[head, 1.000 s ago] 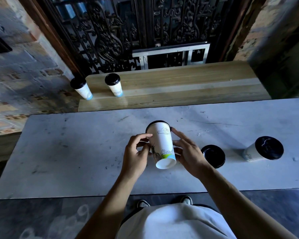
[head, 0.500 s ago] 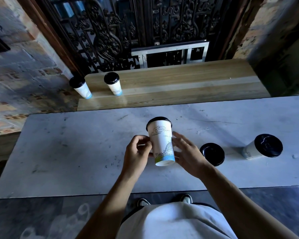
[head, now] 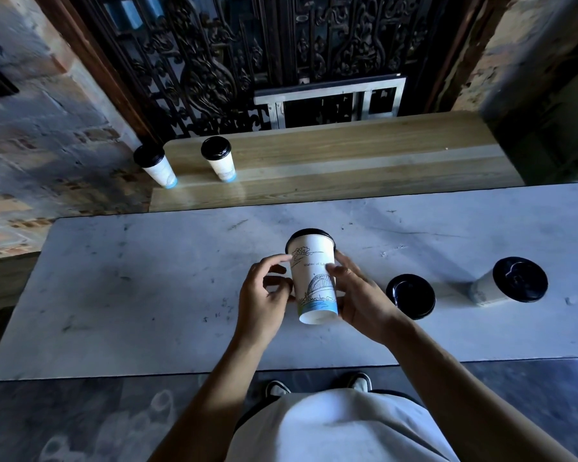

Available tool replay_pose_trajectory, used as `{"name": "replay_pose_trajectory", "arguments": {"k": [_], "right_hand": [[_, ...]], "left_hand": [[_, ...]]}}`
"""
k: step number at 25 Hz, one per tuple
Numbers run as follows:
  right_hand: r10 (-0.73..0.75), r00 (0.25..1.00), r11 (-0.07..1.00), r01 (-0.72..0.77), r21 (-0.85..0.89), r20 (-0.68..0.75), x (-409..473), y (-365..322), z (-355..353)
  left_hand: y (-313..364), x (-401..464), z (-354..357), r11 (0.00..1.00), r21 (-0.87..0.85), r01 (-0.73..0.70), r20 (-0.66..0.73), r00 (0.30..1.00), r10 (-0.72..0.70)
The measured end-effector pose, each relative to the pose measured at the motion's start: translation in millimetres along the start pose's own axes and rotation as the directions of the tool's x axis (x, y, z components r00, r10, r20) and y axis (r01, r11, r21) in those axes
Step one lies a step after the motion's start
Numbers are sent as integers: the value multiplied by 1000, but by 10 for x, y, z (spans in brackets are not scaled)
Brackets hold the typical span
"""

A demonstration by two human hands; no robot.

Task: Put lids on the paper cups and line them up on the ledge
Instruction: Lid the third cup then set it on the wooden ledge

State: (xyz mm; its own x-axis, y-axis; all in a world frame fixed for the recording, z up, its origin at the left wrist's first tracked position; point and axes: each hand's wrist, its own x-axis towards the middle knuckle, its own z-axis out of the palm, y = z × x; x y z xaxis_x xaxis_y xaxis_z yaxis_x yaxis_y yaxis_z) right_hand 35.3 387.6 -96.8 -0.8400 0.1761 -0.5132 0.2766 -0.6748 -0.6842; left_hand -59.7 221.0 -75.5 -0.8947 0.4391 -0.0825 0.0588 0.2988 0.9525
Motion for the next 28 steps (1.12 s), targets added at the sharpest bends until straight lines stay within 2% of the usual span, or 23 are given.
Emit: {"name": "replay_pose_trajectory", "arguments": {"k": [3,5,11,17,28], "right_hand": [[-1,1000,999,0,-48,-16,-1,14,13],[-4,999,994,-2,-110,-50,-2,28,35],[-26,996,976,6,-216,-89,11,20,43],[-53,993,985,35,-166,-101,36,-20,-36],[-86,983,987,62,-147,-163,30,-30,-17]], "left_hand": [[34,-19,-4,984,118,-131,-20,991,134],[50,-26,10,979,130,-159,-28,986,164],[70,-39,37,996,-11,-91,-58,994,90],[39,-43,0,999,-33,-25,-67,997,23],[-19,-36,-23,990,34,-136,-64,988,137]]}}
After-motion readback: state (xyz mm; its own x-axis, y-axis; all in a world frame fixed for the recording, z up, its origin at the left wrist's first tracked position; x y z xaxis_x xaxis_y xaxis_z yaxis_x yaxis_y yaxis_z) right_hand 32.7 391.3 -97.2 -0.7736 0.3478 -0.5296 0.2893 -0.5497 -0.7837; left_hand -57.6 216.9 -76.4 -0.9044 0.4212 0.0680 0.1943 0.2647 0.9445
